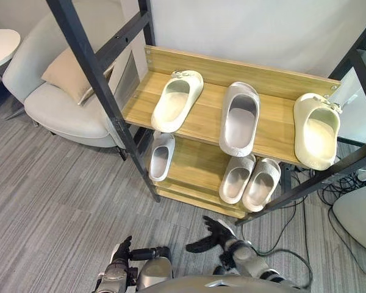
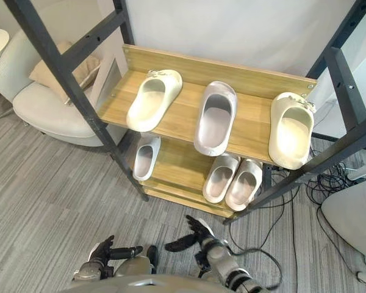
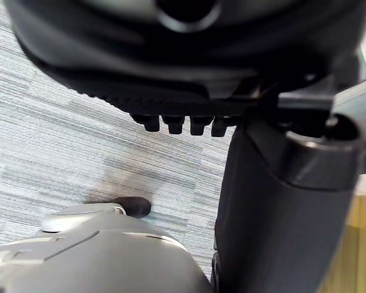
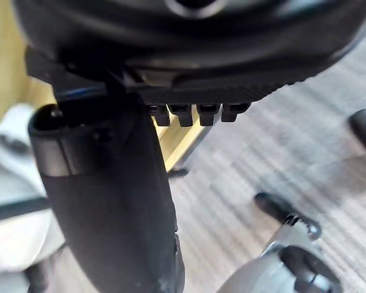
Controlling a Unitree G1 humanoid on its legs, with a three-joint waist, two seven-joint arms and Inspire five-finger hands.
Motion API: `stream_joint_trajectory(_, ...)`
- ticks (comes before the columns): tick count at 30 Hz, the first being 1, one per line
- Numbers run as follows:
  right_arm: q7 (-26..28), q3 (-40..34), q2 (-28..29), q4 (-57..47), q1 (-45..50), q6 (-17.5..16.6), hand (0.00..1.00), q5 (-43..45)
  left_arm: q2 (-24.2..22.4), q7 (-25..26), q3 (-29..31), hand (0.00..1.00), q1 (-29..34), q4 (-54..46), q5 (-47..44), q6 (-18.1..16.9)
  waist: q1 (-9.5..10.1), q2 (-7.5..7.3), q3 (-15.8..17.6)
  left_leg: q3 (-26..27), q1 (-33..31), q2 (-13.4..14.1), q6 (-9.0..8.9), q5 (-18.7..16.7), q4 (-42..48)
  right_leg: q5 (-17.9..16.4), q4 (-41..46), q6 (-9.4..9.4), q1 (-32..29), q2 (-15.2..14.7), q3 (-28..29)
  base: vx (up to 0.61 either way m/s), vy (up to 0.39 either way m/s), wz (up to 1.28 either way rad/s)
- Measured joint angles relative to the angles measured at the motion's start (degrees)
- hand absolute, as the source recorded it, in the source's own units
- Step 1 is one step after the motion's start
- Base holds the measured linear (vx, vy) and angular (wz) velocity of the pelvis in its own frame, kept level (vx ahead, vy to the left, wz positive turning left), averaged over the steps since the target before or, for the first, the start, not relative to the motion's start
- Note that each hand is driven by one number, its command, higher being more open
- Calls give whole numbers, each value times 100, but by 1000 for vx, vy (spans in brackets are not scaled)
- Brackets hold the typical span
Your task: Organize the slippers on the shoe rack
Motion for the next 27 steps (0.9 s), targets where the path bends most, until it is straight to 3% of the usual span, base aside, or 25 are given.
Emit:
stream_joint_trajectory(6,510,835,-136,-1836,-102,-27,100,749,10,146,-1,100,11,-28,94,-4,138,-82,-43,-58,2,-57,20,93,-84,39,4,16,-41,-48,23,-70,38,3)
stream_joint_trajectory(12,521,829,-504,-4054,-112,-217,100,1318,40,268,-12,100,13,21,119,-14,117,-132,-80,8,2,-72,-4,76,-81,63,39,35,-124,-77,176,-31,24,-9)
stream_joint_trajectory(13,476,616,-538,-4744,-120,-353,100,1468,40,294,-12,100,15,31,119,-14,101,-132,-80,79,19,-67,-9,72,-77,100,36,74,-142,-81,246,-8,11,-17)
stream_joint_trajectory(16,246,143,-528,-5516,-177,-690,100,1482,55,353,-77,100,36,42,115,-11,-11,-114,-93,127,40,-68,-22,62,-58,133,29,81,-143,-87,303,-17,13,-13)
stream_joint_trajectory(22,-59,-664,-543,-6308,-228,-1019,100,1702,56,412,-189,100,81,142,48,3,-209,-24,-173,258,106,-49,-111,-2,-47,184,4,88,-142,-82,457,-19,12,-14)
stream_joint_trajectory(27,-821,-1284,-546,-6474,-228,-1305,100,846,28,364,-227,100,190,151,49,3,-301,56,-335,269,120,-28,-110,-1,-47,199,-28,88,-135,-57,487,-4,0,-2)
